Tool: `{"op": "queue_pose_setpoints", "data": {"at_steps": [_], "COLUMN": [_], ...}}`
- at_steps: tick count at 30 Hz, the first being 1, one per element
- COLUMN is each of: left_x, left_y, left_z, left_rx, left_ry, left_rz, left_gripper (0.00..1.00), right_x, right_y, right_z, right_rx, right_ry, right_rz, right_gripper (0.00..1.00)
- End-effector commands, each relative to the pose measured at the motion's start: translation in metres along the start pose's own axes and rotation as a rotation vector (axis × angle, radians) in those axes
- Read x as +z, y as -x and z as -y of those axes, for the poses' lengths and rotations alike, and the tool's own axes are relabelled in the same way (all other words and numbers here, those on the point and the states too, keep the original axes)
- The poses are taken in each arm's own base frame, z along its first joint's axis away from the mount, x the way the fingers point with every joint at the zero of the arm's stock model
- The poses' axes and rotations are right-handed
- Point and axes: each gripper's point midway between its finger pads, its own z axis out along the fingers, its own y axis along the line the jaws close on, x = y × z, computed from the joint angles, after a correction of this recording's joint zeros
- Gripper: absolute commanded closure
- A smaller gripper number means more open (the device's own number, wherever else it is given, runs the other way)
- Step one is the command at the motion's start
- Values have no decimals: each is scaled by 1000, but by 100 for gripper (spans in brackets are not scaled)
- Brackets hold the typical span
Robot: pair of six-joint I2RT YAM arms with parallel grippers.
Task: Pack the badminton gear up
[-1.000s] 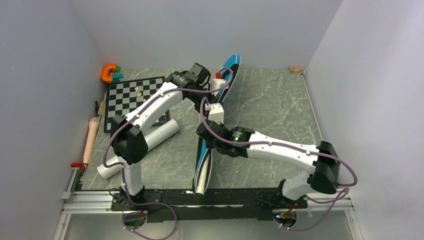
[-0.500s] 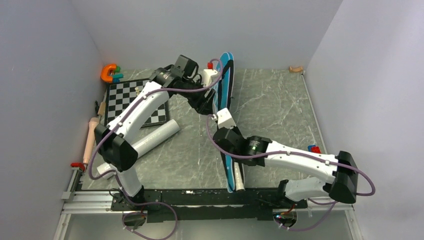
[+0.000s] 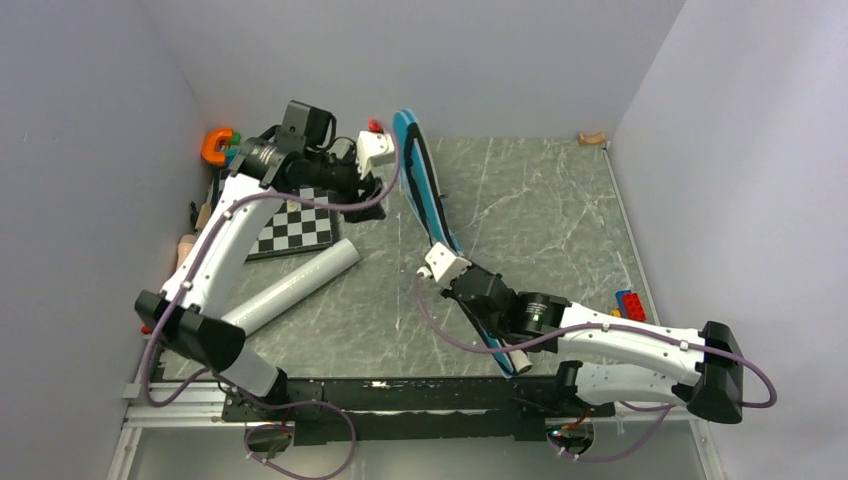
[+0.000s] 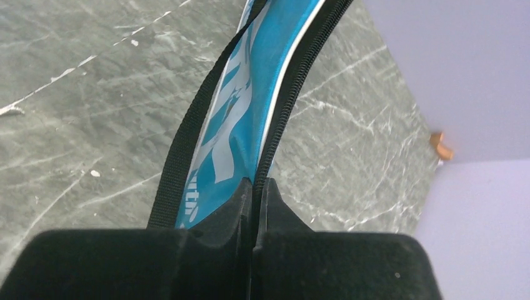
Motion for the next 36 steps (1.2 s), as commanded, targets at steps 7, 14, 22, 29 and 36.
{"op": "queue_pose_setpoints", "data": {"at_steps": [7,14,22,29,36], "left_x": [-14,2,15,39,58], "left_y": [-7,-7,-54,-52,-64], "left_z": [-33,-50,-45,-54,-62], "left_rx": [542,663,823,907,915], "left_ry": [141,63,-179,-141,-183], "left_rz": [-61,-109,-289,-283,-350], "left_gripper": [18,16,16,16,22], "right_x": [-7,-8,-11,-8,-9], "right_y": [39,29,34,33,30], "right_z": [-9,-16,-5,-8,-17], "right_rx": [-191,-314,-333,-398,-405], "right_ry": [-8,-70,-136,-170,-168], "right_rz": [168,143,173,180,179], "right_gripper": [100,100,100,100,100]}}
